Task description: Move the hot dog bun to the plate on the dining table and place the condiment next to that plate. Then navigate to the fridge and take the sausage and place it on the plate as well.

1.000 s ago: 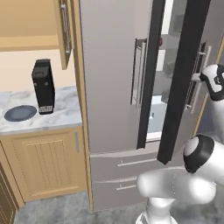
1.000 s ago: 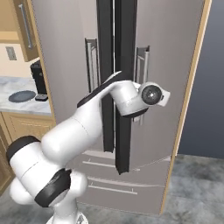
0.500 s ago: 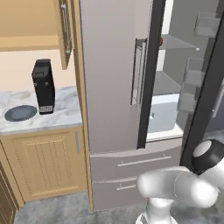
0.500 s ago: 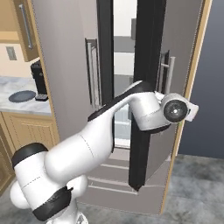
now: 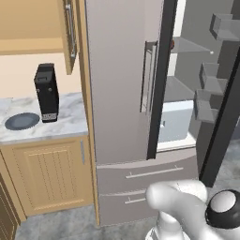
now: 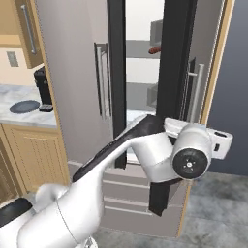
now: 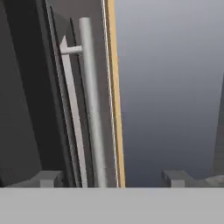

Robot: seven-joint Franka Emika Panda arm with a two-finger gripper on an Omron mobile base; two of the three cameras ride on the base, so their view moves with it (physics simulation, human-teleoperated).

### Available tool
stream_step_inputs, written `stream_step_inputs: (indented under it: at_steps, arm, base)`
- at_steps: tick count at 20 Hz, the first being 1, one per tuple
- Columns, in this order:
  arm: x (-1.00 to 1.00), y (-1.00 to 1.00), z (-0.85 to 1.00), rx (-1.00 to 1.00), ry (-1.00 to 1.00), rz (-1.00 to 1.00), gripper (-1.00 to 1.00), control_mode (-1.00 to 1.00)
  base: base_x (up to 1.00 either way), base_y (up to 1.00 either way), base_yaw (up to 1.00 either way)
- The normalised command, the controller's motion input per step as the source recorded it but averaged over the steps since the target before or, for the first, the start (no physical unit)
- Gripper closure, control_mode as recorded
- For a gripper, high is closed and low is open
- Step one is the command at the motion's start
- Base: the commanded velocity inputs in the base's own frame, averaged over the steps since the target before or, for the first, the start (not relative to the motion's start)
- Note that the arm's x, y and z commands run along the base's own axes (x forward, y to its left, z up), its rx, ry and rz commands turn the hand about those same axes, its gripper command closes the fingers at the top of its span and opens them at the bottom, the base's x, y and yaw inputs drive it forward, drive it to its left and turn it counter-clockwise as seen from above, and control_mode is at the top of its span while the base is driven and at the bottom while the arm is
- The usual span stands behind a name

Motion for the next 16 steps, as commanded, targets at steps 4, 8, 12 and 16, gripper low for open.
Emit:
stream_step_inputs:
  at_steps: [4, 8, 12, 16]
  arm:
    - [-1.0, 1.0, 0.0, -0.47, -0.14, -0.03, -1.0, -1.0]
    - [-0.37, 1.0, 0.19, -0.48, -0.02, 0.0, -1.0, -1.0]
    - [0.0, 1.0, 0.28, -0.42, 0.01, 0.0, -1.0, -1.0]
    - [0.29, 1.0, 0.21, -0.37, 0.08, 0.0, -1.0, -1.0]
  base:
    - [0.0, 0.0, 0.0]
    - [0.0, 0.0, 0.0]
    - [0.0, 0.0, 0.0]
    - [0.0, 0.0, 0.0]
